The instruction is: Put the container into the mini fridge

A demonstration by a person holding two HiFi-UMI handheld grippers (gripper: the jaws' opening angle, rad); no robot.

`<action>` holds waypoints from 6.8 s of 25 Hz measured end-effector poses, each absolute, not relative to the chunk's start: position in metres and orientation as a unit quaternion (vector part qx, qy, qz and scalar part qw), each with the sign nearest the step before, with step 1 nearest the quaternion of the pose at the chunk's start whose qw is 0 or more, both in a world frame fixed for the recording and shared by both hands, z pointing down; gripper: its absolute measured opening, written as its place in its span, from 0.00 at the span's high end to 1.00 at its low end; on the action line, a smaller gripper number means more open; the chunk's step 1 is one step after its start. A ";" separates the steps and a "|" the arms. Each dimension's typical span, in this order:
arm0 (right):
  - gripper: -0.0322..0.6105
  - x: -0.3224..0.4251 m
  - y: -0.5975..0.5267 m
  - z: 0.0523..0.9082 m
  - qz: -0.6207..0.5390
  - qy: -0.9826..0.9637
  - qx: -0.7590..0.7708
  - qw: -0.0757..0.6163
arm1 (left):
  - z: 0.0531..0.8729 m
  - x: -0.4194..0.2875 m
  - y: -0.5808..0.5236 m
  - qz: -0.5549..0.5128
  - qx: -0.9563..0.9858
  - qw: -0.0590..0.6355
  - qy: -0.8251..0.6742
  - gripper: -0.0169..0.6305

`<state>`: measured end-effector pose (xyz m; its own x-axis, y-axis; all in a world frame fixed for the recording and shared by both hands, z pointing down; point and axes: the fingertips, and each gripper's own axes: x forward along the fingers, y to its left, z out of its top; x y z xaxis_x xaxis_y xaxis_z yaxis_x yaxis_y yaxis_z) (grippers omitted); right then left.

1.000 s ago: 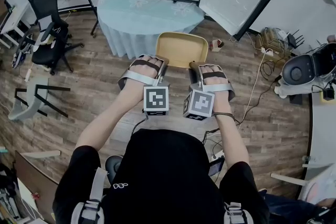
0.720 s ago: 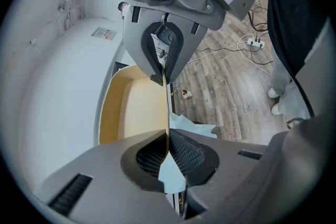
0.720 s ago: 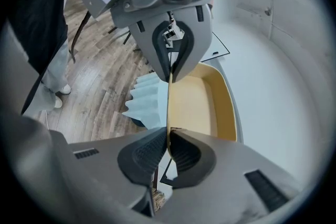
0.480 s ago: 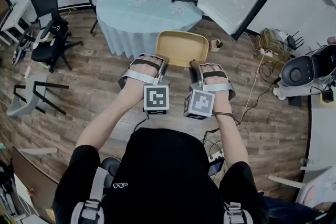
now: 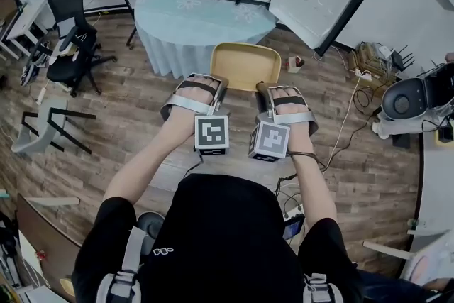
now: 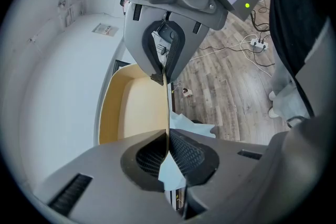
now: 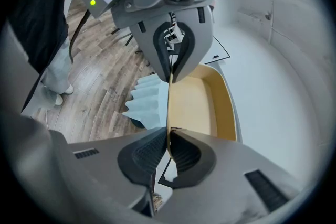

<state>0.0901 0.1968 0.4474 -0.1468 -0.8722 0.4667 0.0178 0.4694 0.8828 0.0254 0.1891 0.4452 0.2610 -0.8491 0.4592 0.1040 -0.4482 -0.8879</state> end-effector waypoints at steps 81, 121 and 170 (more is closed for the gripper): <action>0.91 0.052 -0.362 0.417 -0.388 -0.614 0.383 0.571 | 0.416 -0.011 -0.373 -0.498 -0.664 0.471 0.299 0.93; 0.90 0.089 -0.508 0.437 -0.362 -0.633 0.359 0.582 | 0.445 0.031 -0.523 -0.506 -0.678 0.439 0.300 0.93; 0.72 0.102 -0.574 0.449 -0.369 -0.635 0.405 0.546 | 0.454 0.040 -0.592 -0.435 -0.695 0.436 0.371 0.72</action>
<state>0.1019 -0.5741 0.4495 -0.0769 -0.9158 0.3943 -0.1112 0.4009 0.9093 0.0403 -0.5924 0.4538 0.3459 -0.8949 0.2820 -0.1357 -0.3451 -0.9287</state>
